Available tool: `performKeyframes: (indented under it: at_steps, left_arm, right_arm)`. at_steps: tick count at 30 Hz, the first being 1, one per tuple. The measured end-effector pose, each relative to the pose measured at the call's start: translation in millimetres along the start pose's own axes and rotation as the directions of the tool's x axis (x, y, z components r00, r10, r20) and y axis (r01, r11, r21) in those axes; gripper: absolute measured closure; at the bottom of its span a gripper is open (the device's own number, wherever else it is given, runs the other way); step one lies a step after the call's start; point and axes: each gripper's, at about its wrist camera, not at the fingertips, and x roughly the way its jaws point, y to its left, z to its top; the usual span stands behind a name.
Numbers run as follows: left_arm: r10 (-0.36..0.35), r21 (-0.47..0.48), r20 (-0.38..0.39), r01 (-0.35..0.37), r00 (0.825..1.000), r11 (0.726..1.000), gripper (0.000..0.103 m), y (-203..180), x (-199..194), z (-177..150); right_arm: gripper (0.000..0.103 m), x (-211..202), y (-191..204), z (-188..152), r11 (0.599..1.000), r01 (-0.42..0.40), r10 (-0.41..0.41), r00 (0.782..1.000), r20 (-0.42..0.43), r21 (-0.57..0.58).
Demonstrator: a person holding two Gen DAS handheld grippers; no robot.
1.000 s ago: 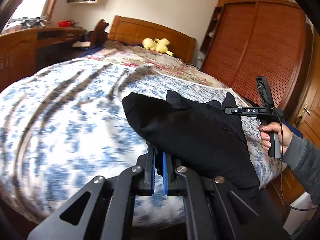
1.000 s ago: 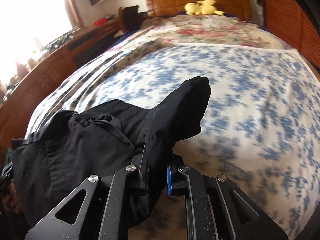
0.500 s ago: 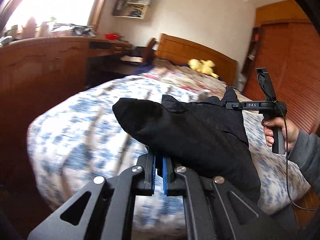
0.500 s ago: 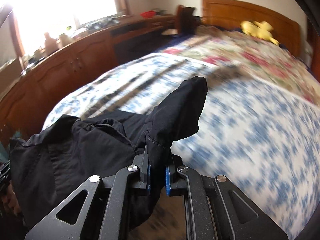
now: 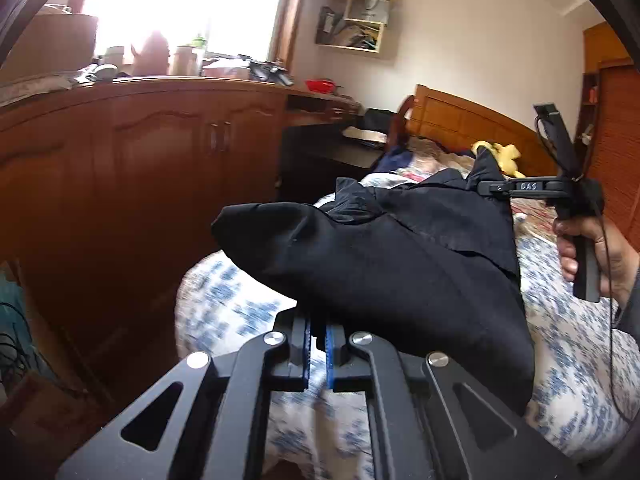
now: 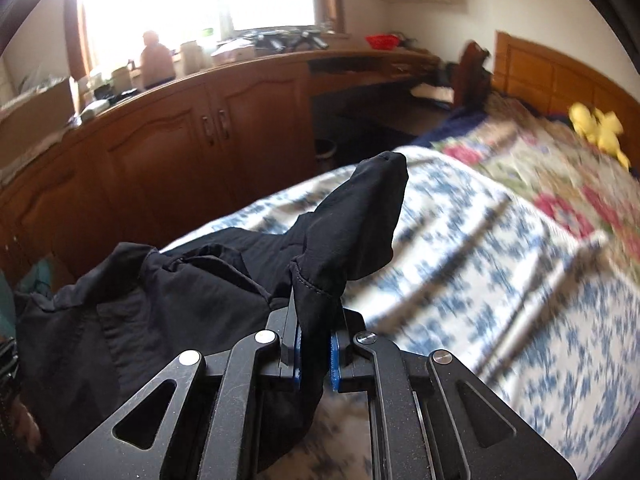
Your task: Fold large clothes
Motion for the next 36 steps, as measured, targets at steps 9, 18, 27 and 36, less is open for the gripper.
performKeyframes:
  at_steps: [9,18,27,36]
  left_arm:
    - [0.094,0.000,-0.016,-0.095,0.995,0.996,0.100,27,12,4]
    - [0.114,0.005,-0.058,-0.114,0.992,0.993,0.095,37,21,-6]
    - [0.122,0.014,-0.037,-0.121,0.992,0.993,0.080,33,-9,-3]
    - [0.103,0.090,0.007,-0.103,0.995,0.991,0.050,9,-40,9]
  right_arm:
    - [0.094,16,54,47,0.994,0.018,-0.011,0.998,0.066,-0.105]
    - [0.053,49,57,9,0.993,0.040,-0.048,0.996,-0.076,-0.107]
    - [0.051,32,122,-38,0.953,-0.203,0.182,0.977,-0.112,-0.226]
    - [0.050,60,151,-80,0.938,-0.238,0.201,0.966,-0.162,-0.253]
